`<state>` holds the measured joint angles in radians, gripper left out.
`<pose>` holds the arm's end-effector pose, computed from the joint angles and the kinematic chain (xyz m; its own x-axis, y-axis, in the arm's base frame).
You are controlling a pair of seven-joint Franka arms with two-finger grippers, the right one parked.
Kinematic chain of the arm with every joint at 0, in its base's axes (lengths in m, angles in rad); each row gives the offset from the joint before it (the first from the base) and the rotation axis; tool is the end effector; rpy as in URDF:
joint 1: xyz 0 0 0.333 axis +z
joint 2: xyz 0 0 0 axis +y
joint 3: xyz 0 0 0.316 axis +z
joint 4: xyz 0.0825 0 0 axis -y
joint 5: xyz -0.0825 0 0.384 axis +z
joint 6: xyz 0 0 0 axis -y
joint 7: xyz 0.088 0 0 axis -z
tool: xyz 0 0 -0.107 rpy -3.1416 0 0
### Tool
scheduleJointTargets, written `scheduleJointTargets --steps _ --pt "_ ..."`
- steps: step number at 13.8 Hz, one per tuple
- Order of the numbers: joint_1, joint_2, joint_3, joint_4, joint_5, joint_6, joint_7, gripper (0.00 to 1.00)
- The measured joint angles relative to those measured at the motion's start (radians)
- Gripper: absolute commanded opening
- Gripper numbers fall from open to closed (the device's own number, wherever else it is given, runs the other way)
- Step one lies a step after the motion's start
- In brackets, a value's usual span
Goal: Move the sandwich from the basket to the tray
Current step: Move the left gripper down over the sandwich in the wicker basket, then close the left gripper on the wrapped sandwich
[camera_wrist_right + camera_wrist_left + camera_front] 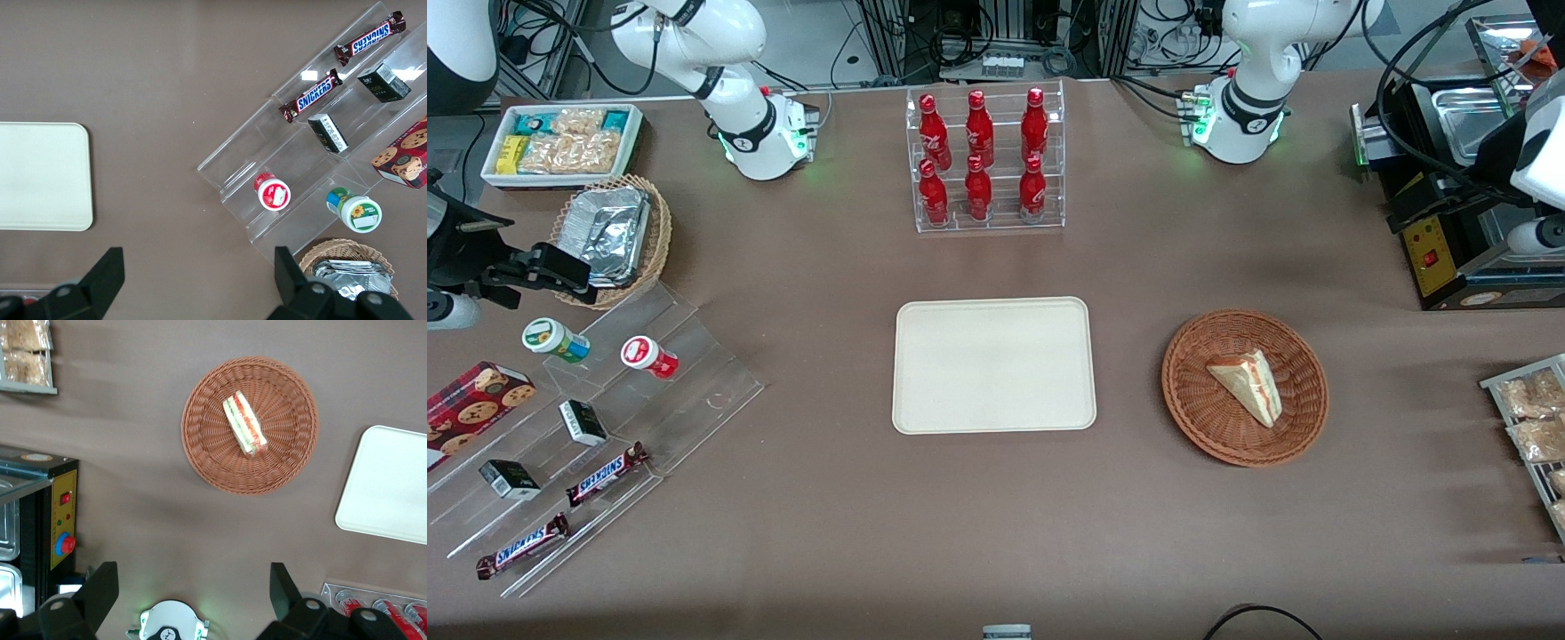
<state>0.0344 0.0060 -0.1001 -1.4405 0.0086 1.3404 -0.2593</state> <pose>0.5303 -0.0336 0.6623 0.9757 0.1946 -0.1003 0.1920 -0.9808 -0.0348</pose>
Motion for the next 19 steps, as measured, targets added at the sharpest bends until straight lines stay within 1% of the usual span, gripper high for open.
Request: scheduleJointTargets --steps 4,6,7,9,13,15,17,19 --pt "-0.001 0.012 -0.008 0.012 0.0 0.001 0.028 1.0" --pt "-0.001 0.045 -0.008 0.0 0.001 0.021 0.007 1.0" --pt "-0.001 0.065 -0.008 -0.017 0.001 0.057 -0.021 1.0" --pt "-0.001 0.098 -0.008 -0.096 0.002 0.183 -0.137 1.0" --pt "-0.006 0.129 -0.011 -0.351 0.001 0.521 -0.476 1.0" --pt "-0.025 0.154 -0.015 -0.463 0.002 0.687 -0.638 1.0" --pt "-0.06 0.188 -0.016 -0.568 0.002 0.856 -0.711 1.0" --pt "-0.077 0.203 -0.016 -0.659 0.002 0.986 -0.732 1.0"
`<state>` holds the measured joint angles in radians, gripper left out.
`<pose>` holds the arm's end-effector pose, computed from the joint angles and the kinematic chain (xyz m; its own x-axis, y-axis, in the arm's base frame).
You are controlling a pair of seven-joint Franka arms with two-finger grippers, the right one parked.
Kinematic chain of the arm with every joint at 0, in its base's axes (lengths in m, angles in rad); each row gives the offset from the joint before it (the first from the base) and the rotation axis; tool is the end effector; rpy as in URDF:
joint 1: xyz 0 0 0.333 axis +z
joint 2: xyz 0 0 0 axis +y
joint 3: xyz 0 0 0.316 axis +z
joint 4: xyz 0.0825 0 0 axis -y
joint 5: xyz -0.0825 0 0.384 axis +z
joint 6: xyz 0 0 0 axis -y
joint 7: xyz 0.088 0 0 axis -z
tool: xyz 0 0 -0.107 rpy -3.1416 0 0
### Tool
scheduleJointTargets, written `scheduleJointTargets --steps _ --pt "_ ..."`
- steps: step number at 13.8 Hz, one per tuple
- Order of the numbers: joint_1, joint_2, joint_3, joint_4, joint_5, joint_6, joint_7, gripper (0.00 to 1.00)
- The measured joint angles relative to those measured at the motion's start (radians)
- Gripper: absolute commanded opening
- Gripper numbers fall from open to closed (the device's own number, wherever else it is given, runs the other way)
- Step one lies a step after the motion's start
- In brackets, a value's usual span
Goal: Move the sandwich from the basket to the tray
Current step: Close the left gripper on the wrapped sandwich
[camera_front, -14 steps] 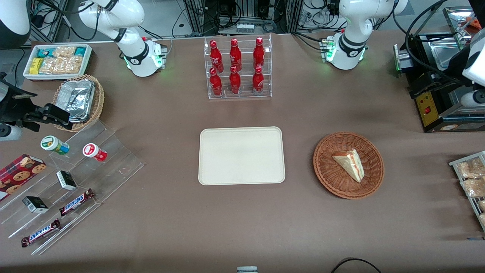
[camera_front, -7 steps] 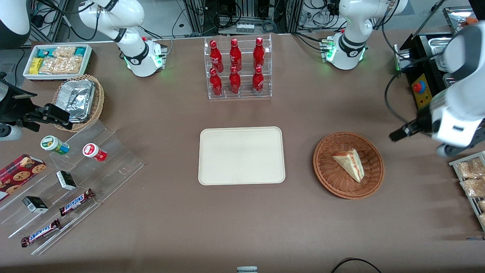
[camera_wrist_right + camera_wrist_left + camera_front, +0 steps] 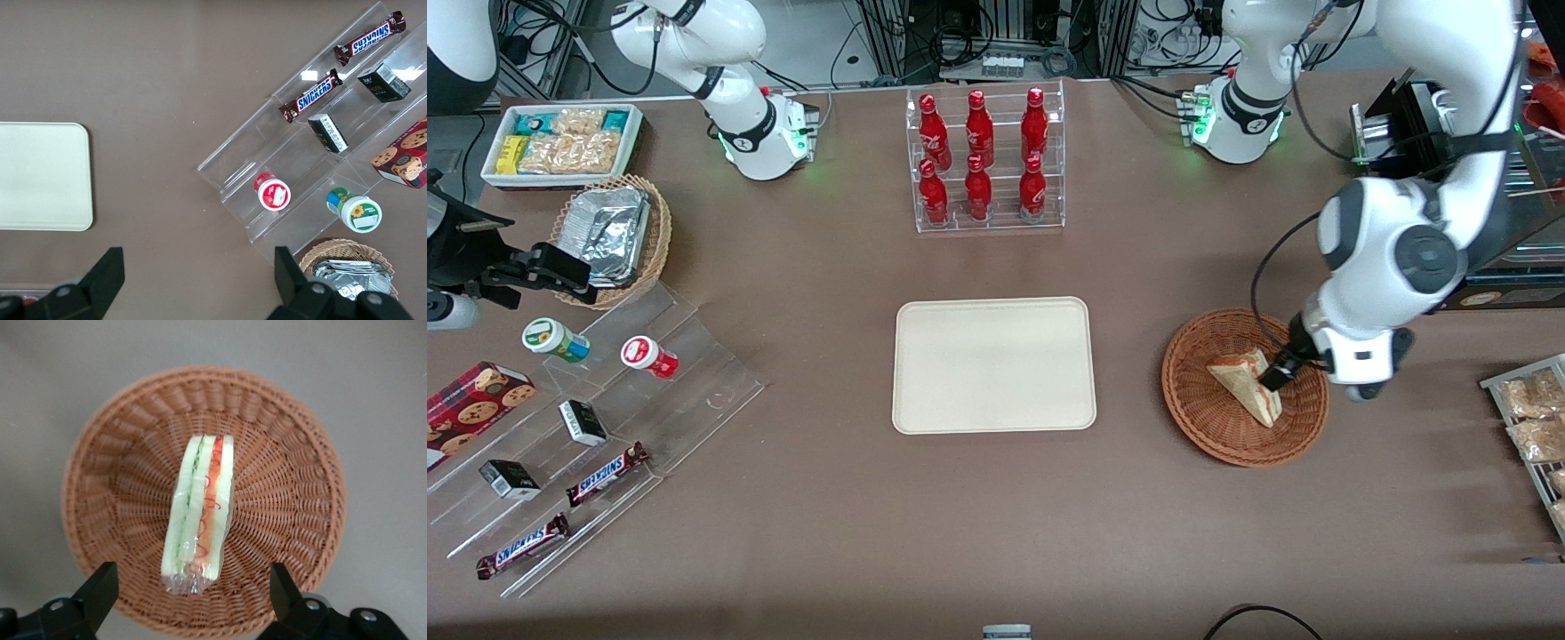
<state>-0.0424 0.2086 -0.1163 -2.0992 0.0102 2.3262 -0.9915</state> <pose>0.5689 -0.0896 0.3235 0.6759 0.7370 -0.0029 0.7368 -0.6756 0.0257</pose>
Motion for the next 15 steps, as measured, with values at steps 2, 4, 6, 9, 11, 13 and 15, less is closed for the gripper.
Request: scheduleJointTargets --steps 2,4,6,9,11,13,15 --pt "-0.006 0.001 0.0 -0.059 0.016 0.049 -0.001 1.0" --pt "-0.008 0.005 0.0 -0.08 0.051 0.056 -0.001 1.0" --pt "-0.008 0.02 0.0 -0.09 0.06 0.084 -0.001 1.0" --pt "-0.008 0.056 0.001 -0.098 0.062 0.145 -0.001 0.9" --pt "-0.008 0.075 0.002 -0.097 0.063 0.168 -0.002 0.0" --pt "-0.007 0.079 0.004 -0.086 0.063 0.173 -0.007 0.0" --pt "-0.007 0.078 0.005 -0.056 0.072 0.146 -0.007 0.0"
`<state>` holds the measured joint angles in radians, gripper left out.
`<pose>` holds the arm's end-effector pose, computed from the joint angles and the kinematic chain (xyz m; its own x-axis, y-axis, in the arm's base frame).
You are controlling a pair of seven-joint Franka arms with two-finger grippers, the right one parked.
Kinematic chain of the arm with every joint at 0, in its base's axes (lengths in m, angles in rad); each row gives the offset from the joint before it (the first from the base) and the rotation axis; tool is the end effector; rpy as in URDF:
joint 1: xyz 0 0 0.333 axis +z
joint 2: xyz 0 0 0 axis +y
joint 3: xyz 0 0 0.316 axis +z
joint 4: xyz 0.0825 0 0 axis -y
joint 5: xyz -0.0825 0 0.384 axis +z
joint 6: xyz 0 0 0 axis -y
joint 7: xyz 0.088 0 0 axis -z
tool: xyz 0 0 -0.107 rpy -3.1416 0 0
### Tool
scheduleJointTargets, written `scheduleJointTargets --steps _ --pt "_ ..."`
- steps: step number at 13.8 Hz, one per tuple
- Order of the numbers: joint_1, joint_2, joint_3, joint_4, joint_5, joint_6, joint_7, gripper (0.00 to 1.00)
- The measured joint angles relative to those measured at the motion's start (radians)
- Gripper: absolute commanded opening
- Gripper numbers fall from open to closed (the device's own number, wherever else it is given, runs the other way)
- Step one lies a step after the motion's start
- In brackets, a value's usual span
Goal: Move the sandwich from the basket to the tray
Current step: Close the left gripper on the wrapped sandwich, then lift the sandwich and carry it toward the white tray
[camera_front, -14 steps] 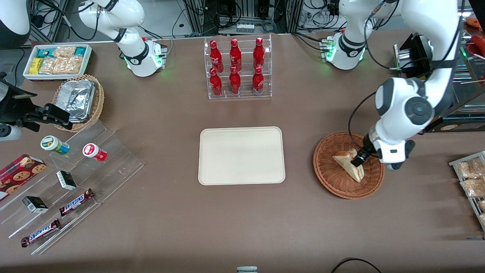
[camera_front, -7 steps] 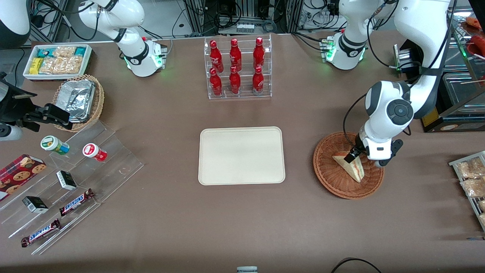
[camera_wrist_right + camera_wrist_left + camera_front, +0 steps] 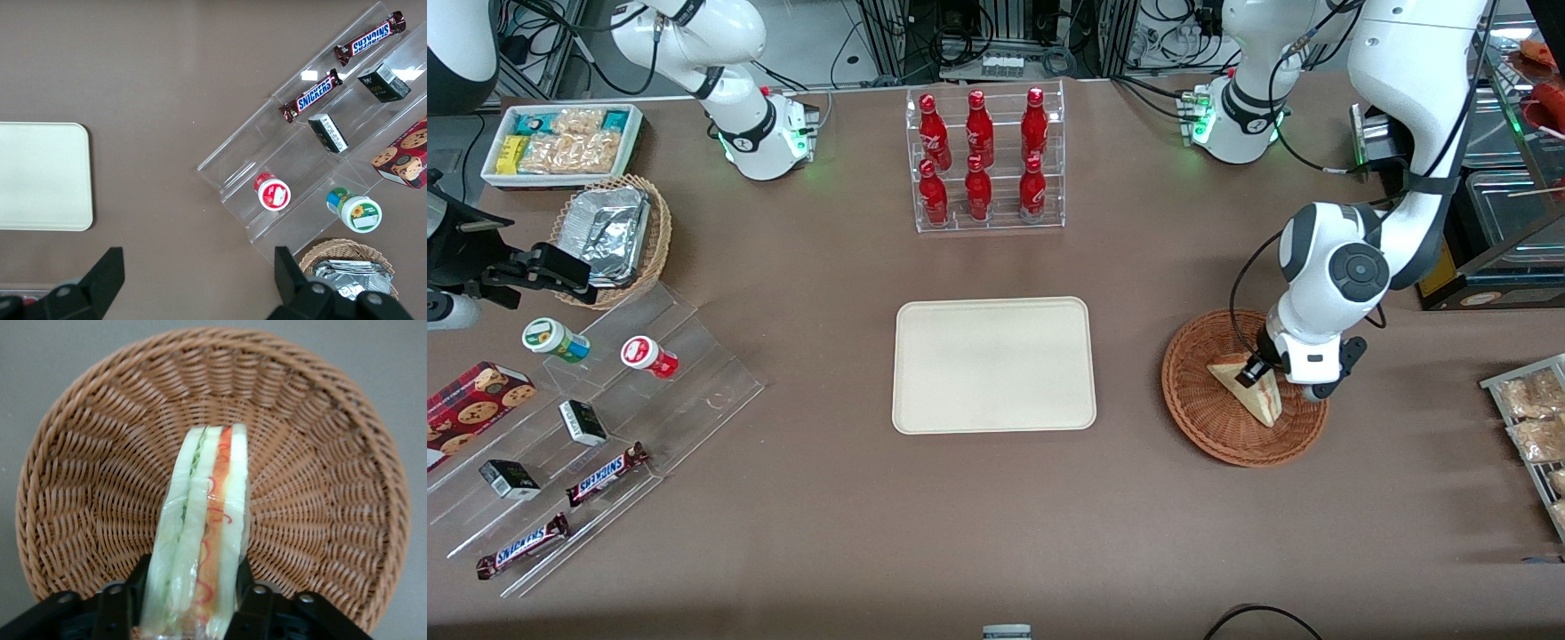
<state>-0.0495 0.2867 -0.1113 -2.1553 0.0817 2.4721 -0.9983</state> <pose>0.5629 -0.0910 0.2688 0.7108 0.7025 0.0353 0.7025 -0.7115 0.0154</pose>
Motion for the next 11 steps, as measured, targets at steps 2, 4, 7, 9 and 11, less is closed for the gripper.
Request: scheduleJointTargets --steps 2,4,7,9,11 --pt "0.0 -0.005 -0.001 0.038 0.012 -0.071 0.0 0.0" --pt "-0.003 -0.027 -0.005 0.097 0.017 -0.211 0.007 0.0" --pt "-0.036 -0.103 -0.02 0.192 0.017 -0.455 0.021 0.0" --pt "-0.081 -0.152 -0.04 0.251 0.017 -0.574 0.022 0.0" --pt "-0.143 -0.165 -0.068 0.322 0.017 -0.664 0.022 0.0"
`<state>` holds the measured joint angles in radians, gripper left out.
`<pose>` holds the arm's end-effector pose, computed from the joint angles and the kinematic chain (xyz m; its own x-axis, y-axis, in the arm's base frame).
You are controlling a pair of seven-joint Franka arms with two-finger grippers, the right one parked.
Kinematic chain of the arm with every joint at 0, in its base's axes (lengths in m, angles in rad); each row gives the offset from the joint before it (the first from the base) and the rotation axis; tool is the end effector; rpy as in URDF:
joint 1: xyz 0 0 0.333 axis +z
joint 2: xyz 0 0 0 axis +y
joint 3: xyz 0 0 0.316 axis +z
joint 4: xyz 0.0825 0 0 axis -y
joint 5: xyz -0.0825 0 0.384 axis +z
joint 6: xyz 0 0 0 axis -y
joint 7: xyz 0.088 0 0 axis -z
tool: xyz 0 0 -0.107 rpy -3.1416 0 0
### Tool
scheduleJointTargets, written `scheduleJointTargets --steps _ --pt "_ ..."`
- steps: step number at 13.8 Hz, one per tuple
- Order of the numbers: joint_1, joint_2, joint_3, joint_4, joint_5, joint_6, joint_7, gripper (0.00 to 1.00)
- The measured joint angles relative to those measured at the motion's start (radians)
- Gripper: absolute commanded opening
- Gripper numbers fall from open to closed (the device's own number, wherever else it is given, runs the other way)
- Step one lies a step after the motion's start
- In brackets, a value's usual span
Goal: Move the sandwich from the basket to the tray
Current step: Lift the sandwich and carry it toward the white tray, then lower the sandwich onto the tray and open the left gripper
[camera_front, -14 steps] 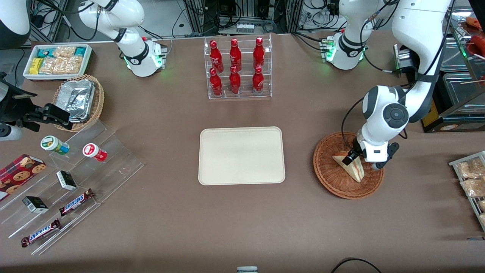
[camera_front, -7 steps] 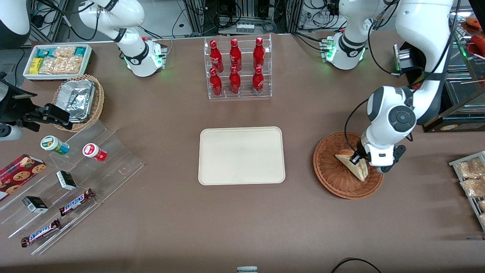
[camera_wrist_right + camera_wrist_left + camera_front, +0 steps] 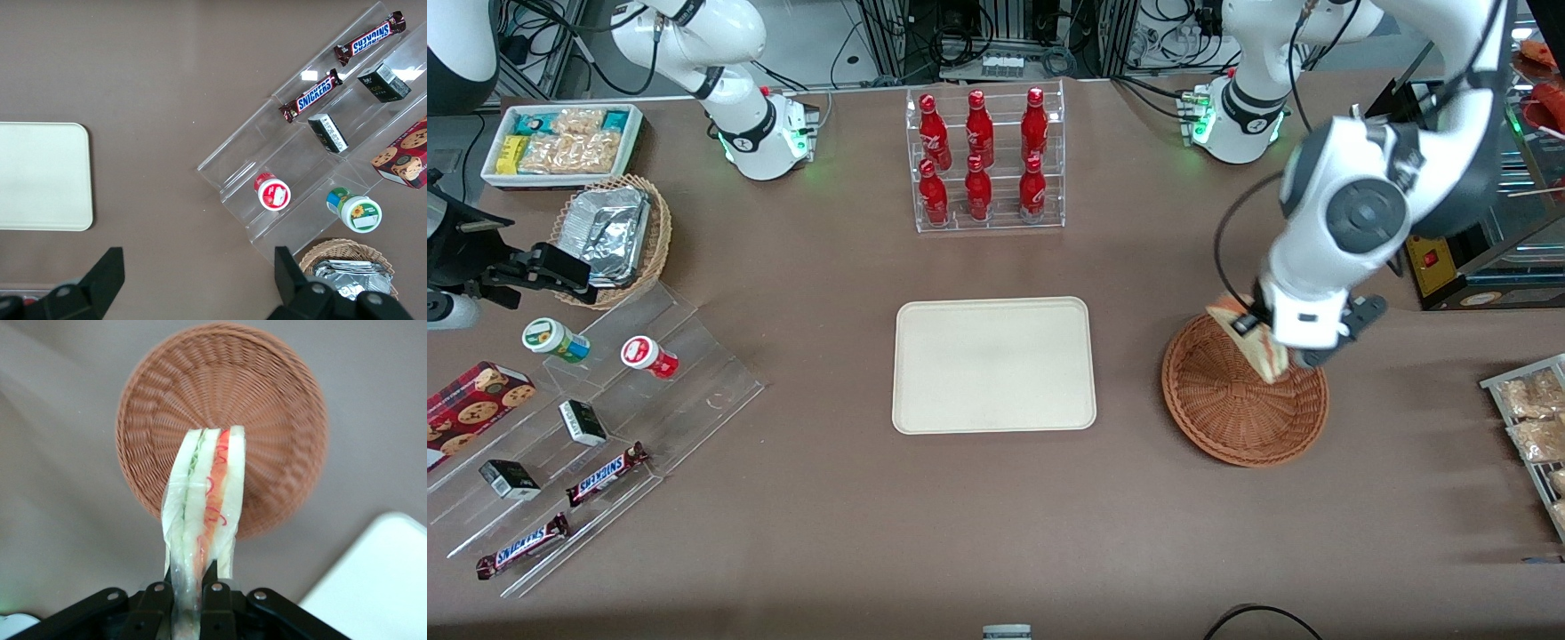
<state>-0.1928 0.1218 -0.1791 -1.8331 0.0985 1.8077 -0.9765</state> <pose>0.5431 -0.1995 0.4518 0.8383 0.5446 -0.0236 0.5347 -0.8299 -0.1594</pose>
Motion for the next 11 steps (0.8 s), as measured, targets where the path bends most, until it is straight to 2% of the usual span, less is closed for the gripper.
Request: scheduleJointTargets --steps 3,5,8,11 --pt "-0.134 0.013 -0.015 0.055 -0.003 -0.019 0.0 0.0" --pt "-0.237 0.047 -0.018 0.066 -0.003 0.027 -0.002 0.0" --pt "-0.372 0.162 -0.019 0.104 -0.002 0.128 -0.011 0.0" --pt "-0.477 0.332 -0.017 0.202 -0.001 0.205 -0.027 0.0"
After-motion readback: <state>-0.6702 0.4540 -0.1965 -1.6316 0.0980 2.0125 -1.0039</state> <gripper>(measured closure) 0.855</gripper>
